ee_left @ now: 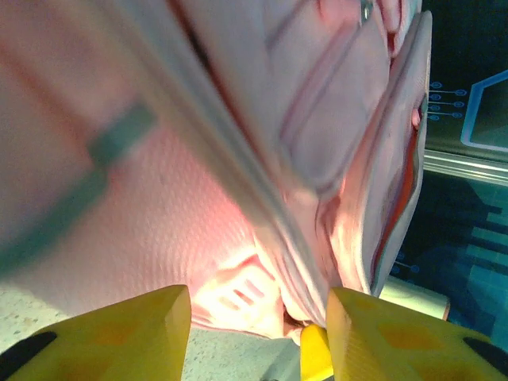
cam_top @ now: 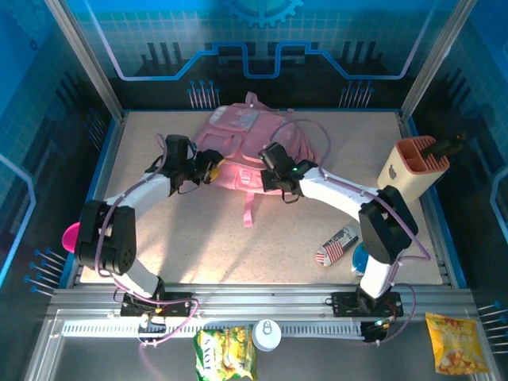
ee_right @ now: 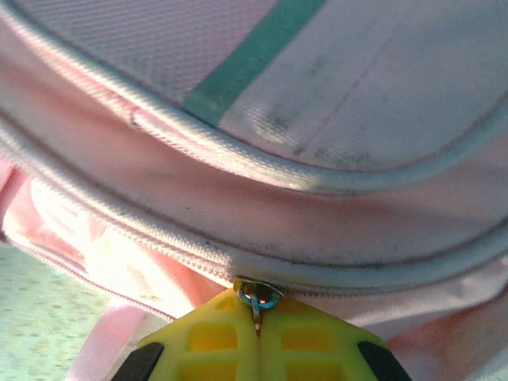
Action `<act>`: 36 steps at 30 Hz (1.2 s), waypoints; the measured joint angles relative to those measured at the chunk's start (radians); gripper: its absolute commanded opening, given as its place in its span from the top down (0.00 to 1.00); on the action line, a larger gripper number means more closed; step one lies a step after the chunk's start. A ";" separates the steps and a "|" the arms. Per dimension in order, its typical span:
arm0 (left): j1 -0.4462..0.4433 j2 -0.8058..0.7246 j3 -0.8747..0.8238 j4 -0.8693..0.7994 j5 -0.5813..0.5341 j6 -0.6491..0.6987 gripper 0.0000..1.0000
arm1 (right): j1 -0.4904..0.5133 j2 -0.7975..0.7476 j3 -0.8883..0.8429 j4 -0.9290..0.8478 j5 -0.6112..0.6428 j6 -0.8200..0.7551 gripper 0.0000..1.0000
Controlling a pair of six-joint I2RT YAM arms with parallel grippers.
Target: Pack the student bag
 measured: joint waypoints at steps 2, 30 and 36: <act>-0.002 -0.027 -0.027 0.007 -0.002 -0.018 0.46 | 0.028 0.030 0.042 0.005 -0.027 -0.016 1.00; -0.091 0.056 -0.059 0.183 -0.002 -0.206 0.91 | 0.083 0.084 0.113 0.031 -0.188 -0.027 1.00; -0.097 0.063 -0.054 0.165 -0.002 -0.196 1.00 | 0.038 0.012 -0.014 0.080 -0.180 -0.025 1.00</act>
